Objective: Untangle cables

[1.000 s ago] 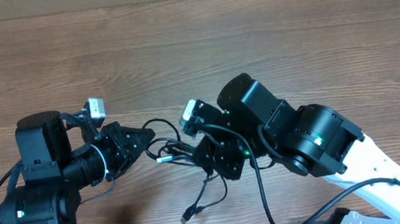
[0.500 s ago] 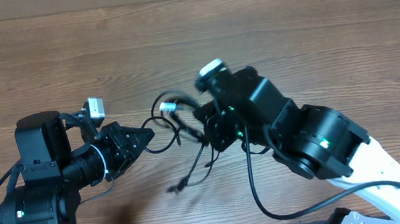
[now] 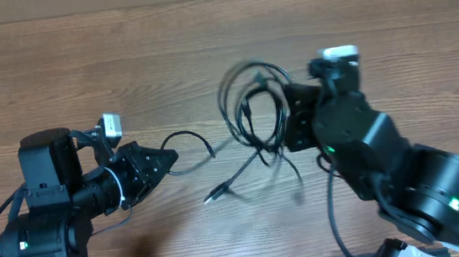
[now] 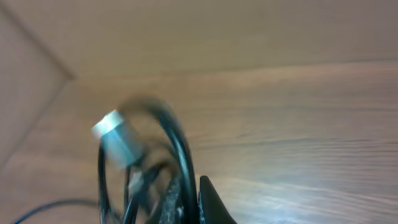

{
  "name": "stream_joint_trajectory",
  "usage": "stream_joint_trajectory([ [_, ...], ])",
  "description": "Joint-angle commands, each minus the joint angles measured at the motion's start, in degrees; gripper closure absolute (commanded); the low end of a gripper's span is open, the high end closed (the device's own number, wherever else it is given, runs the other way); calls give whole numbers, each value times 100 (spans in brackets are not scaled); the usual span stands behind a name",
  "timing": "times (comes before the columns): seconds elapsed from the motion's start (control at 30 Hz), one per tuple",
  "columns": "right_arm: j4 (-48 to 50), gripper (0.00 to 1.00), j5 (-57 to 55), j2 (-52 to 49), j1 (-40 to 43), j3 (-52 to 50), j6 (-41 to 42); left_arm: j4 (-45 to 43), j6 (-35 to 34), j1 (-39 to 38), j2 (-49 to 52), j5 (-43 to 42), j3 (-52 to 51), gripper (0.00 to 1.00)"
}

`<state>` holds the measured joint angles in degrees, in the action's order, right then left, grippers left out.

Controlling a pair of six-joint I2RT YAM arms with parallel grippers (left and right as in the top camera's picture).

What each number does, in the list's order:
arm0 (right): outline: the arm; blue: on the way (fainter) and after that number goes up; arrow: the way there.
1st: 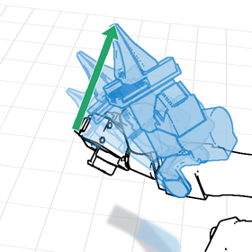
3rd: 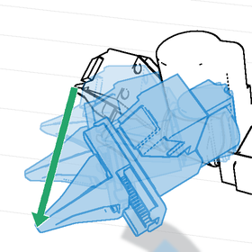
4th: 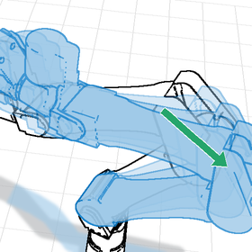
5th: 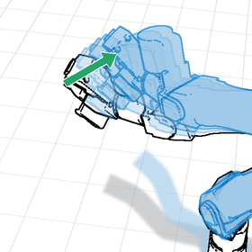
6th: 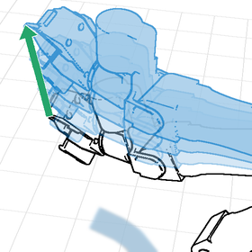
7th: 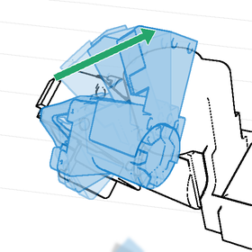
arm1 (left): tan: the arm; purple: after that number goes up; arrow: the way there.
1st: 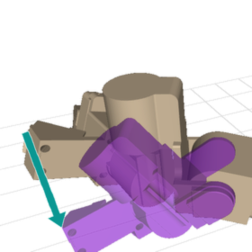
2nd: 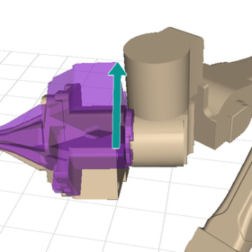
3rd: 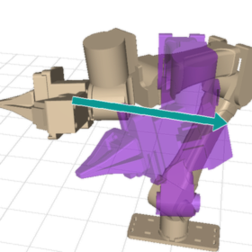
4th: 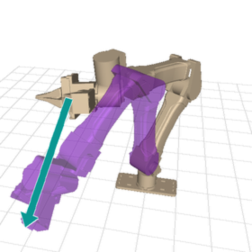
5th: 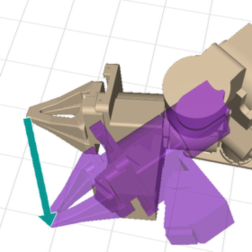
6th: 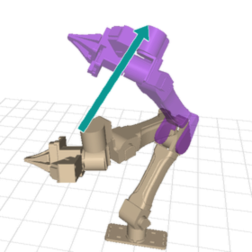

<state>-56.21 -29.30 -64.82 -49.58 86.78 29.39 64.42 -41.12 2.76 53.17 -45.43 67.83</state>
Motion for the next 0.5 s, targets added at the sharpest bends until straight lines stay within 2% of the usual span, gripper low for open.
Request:
stream_joint_trajectory([
  [0.0, -55, 96, -968, 289, 15, 208, 120, 39, 240, 22, 7, 44, 4, 96],
  [0.33, -404, 96, -1486, 479, 15, 208, 63, 162, 337, 22, 7, 105, 4, 96],
  [0.47, -479, 96, -2151, 479, 15, 208, 61, 177, 389, 22, 7, 105, 4, 96],
])
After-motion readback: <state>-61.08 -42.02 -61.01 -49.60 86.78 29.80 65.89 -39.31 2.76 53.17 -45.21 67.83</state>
